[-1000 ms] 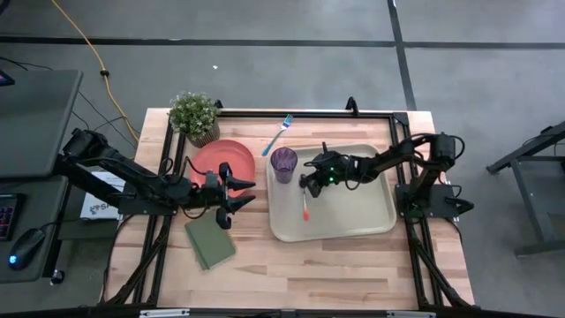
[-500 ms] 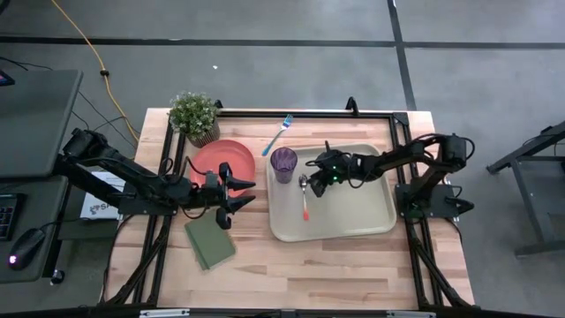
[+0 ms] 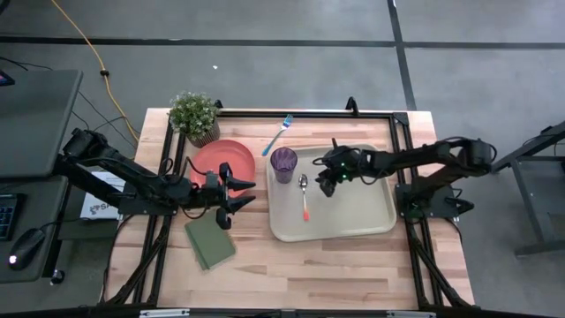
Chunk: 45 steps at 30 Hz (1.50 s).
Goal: Pick and place plate/cup/fork/spoon on tray
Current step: Put the orange plate on the gray serving tray to the right of the orange spoon
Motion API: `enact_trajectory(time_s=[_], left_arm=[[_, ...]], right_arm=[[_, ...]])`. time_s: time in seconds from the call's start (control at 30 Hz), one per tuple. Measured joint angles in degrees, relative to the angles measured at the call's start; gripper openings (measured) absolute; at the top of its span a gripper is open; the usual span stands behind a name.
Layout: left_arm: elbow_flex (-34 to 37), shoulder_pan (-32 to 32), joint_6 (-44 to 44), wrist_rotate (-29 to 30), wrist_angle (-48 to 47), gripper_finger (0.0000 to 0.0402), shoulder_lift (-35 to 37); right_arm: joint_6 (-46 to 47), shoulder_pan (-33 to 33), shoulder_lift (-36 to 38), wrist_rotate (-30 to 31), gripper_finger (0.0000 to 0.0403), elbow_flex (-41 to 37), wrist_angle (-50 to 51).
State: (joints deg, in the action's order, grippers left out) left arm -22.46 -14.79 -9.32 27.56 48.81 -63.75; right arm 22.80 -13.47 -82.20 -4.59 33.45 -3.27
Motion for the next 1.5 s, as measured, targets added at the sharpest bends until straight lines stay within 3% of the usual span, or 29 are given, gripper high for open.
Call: enact_trajectory(time_s=[0.37, 0.63, 0.8, 1.17, 1.5], left_arm=[[0.0, 0.0, 0.1, -1.0, -0.8, 0.0173, 0.6], [0.0, 0.4, 1.3, -1.0, -4.6, 0.0173, 4.1], [0.0, 3.9, 3.6, -1.3, -5.0, 0.0172, 6.7], [0.0, 18.6, 1.8, -15.3, -10.5, 0.0172, 8.5], [0.0, 31.6, 1.5, -27.4, -12.3, 0.0172, 8.5]], right_arm=[[-3.9, 2.9, 11.5, 1.5, 0.0119, -0.1, 10.7], [-3.4, 7.2, 20.0, 5.0, 0.0119, -6.5, 8.2], [-4.0, 7.5, 27.5, 5.9, 0.0119, -11.2, 2.5], [-13.7, 7.5, 41.6, 5.8, 0.0119, -17.7, -12.2], [-16.6, 7.5, 53.3, 5.6, 0.0119, -20.3, -9.2]])
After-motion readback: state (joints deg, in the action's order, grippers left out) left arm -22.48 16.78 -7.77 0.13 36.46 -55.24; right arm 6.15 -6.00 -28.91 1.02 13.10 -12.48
